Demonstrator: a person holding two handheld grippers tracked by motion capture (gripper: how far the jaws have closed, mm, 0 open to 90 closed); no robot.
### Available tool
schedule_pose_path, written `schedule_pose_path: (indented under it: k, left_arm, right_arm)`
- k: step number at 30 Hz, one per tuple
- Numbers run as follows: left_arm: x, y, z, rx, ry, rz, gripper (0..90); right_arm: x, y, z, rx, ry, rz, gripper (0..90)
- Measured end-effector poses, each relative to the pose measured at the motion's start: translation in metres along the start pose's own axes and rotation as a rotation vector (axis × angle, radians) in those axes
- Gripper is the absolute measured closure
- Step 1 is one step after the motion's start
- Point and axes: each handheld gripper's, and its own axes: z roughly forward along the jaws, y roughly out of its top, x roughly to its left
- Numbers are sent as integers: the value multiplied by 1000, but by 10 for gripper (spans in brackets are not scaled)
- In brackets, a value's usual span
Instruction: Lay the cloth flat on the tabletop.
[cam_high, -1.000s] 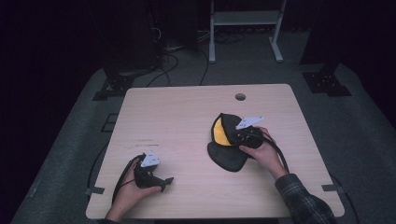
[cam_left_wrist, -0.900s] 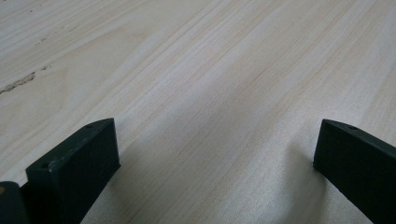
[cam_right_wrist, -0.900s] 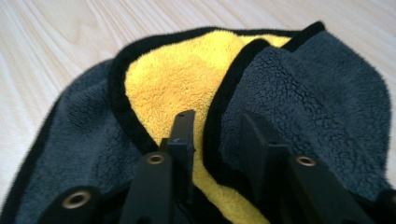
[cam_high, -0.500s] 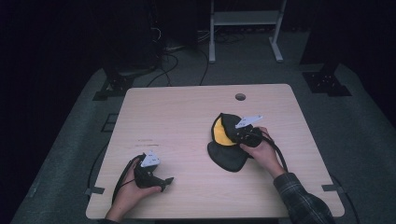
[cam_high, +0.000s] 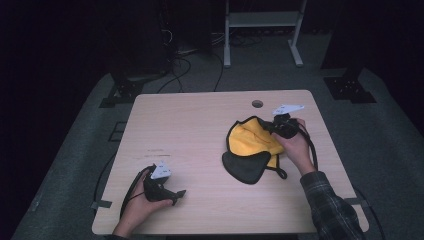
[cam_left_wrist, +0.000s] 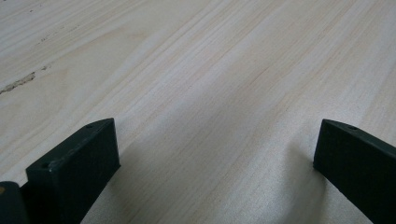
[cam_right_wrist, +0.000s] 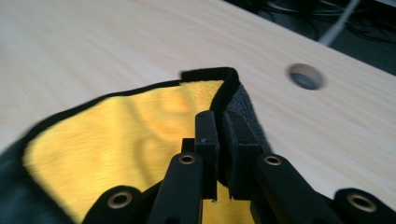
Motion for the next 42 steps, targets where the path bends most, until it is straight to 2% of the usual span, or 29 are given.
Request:
schedule_pose_path:
  k: [7,9,10,11,12,14,15,17,19,20,23,25,26,28,29,31,32,34,37,39,41,42]
  left_arm:
    - [0,0,0,0,0,0,0]
    - [0,0,0,0,0,0,0]
    - [0,0,0,0,0,0,0]
    - [0,0,0,0,0,0,0]
    - [0,0,0,0,0,0,0]
    - [0,0,0,0,0,0,0]
    - [0,0,0,0,0,0,0]
    - [0,0,0,0,-1,0,0]
    - [0,0,0,0,0,-1,0]
    - [0,0,0,0,0,0,0]
    - [0,0,0,0,1,-1,0]
    - [0,0,0,-1,2,-2,0]
    - [0,0,0,-2,4,-4,0]
    - [0,0,-2,-9,9,-8,15]
    - [0,-1,-3,-27,14,-12,74]
    - [-1,0,-5,-33,13,-14,166]
    - [-1,0,-5,-36,8,-10,278]
    - [-2,3,-6,-44,7,-6,300]
    - [-5,14,-7,-85,1,2,354]
    - [-8,25,-5,-116,-27,-15,401]
    - [-10,38,-2,-133,-34,-5,430]
    - [-11,44,1,-143,-41,-12,449]
  right_arm:
    - [-43,-7,8,23,-87,98,839]
    - [-54,-13,13,44,-128,125,838]
    - [-61,-20,18,75,-166,134,844]
    - [-61,-20,18,75,-166,134,844]
    - [-64,-24,21,94,-186,139,836]
    - [-69,-31,25,110,-200,154,767]
    - [-69,-32,23,96,-188,163,729]
    - [-65,-31,16,46,-159,170,705]
    - [-58,-30,8,16,-134,150,685]
    - [-49,-29,0,-3,-99,131,672]
    - [-42,-31,-7,-17,-71,127,659]
    - [-32,-36,-15,-31,-25,124,644]
    - [-22,-41,-21,-29,0,101,632]
    - [-18,-43,-24,-27,7,92,626]
    - [-15,-45,-26,-24,11,86,621]
    - [-7,-50,-34,-28,33,71,604]
    - [-2,-56,-40,-32,45,71,577]
    - [0,-59,-44,-34,50,73,565]
    - [4,-69,-53,-28,55,74,531]
    - [5,-76,-57,-24,59,78,525]
    - [8,-82,-60,-14,62,80,519]
    - [9,-86,-61,-7,65,82,516]
